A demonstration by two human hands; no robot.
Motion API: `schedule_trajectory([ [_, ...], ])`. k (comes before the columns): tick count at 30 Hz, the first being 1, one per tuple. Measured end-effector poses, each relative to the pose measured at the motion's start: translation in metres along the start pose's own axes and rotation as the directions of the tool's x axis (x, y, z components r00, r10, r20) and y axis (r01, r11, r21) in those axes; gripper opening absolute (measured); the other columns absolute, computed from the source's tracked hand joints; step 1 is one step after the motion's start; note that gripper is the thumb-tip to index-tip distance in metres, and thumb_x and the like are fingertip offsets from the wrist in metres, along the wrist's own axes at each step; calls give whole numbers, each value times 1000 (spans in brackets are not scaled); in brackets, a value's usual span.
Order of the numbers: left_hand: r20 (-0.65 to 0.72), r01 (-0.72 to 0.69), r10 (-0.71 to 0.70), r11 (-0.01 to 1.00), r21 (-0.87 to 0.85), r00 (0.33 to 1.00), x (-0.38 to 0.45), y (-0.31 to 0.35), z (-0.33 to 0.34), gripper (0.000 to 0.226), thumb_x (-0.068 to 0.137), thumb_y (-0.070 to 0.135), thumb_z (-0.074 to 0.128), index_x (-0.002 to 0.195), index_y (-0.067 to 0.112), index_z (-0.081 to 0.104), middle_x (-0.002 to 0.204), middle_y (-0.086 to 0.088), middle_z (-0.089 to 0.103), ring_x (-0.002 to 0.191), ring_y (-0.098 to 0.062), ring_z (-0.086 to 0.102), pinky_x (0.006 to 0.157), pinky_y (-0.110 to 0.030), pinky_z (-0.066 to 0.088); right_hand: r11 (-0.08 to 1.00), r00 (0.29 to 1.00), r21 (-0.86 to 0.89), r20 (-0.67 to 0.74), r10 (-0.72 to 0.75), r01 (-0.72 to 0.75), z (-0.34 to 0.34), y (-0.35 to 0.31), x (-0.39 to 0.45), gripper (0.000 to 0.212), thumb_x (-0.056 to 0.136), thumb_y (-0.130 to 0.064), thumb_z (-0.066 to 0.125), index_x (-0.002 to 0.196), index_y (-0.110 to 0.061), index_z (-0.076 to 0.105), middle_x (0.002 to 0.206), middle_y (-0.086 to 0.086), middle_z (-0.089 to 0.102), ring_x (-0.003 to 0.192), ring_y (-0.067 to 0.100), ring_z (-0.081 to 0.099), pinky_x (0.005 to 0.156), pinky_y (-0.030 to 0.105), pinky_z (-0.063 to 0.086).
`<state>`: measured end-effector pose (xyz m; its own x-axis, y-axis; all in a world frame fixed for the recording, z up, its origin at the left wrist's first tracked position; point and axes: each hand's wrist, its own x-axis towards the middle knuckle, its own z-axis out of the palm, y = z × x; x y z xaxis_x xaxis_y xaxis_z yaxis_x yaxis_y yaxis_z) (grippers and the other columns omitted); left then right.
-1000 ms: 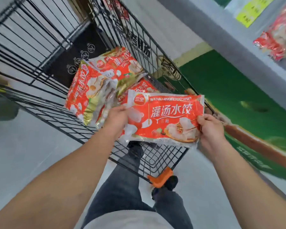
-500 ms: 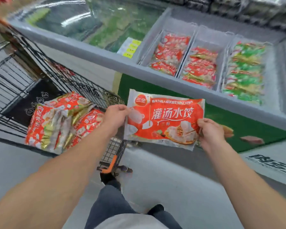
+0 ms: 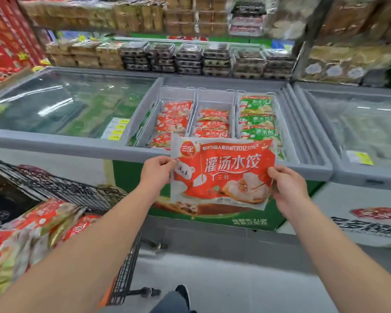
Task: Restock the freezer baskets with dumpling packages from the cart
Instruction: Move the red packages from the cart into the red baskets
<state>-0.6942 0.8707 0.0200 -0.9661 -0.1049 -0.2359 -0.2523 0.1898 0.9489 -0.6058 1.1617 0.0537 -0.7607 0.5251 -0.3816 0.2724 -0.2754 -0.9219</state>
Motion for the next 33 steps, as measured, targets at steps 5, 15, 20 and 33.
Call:
schedule_trajectory([
  [5, 24, 25, -26, 997, 69, 999, 46, 3, 24, 22, 90, 21, 69, 69, 26, 75, 83, -10, 75, 89, -38, 71, 78, -56, 59, 997, 997, -28, -33, 70, -71, 7, 5, 49, 12, 95, -8, 60, 85, -11, 65, 94, 10, 75, 83, 24, 70, 67, 36, 54],
  [15, 90, 181, -195, 972, 148, 977, 200, 6, 45, 16, 82, 30, 65, 80, 20, 76, 83, -4, 76, 87, -32, 72, 78, -56, 59, 977, 981, -123, -101, 163, -175, 101, -4, 187, 7, 94, -9, 62, 88, -12, 65, 98, 10, 73, 87, 24, 67, 86, 44, 55],
  [20, 53, 234, -238, 969, 78, 970, 272, 29, 54, 19, 92, 18, 67, 83, 1, 69, 74, -18, 70, 72, -37, 67, 60, -42, 53, 968, 979, -172, -126, 160, -180, 146, -23, 246, 7, 89, -8, 65, 84, -11, 68, 93, 15, 74, 86, 31, 67, 88, 56, 53],
  [33, 160, 505, -483, 850, -147, 861, 428, 41, 130, 21, 81, 11, 68, 99, 0, 72, 95, -18, 75, 87, -35, 74, 82, -51, 59, 933, 958, -225, -120, 259, -280, 212, -44, 423, 4, 88, -3, 65, 89, -2, 69, 77, 12, 73, 67, 25, 67, 72, 44, 57],
])
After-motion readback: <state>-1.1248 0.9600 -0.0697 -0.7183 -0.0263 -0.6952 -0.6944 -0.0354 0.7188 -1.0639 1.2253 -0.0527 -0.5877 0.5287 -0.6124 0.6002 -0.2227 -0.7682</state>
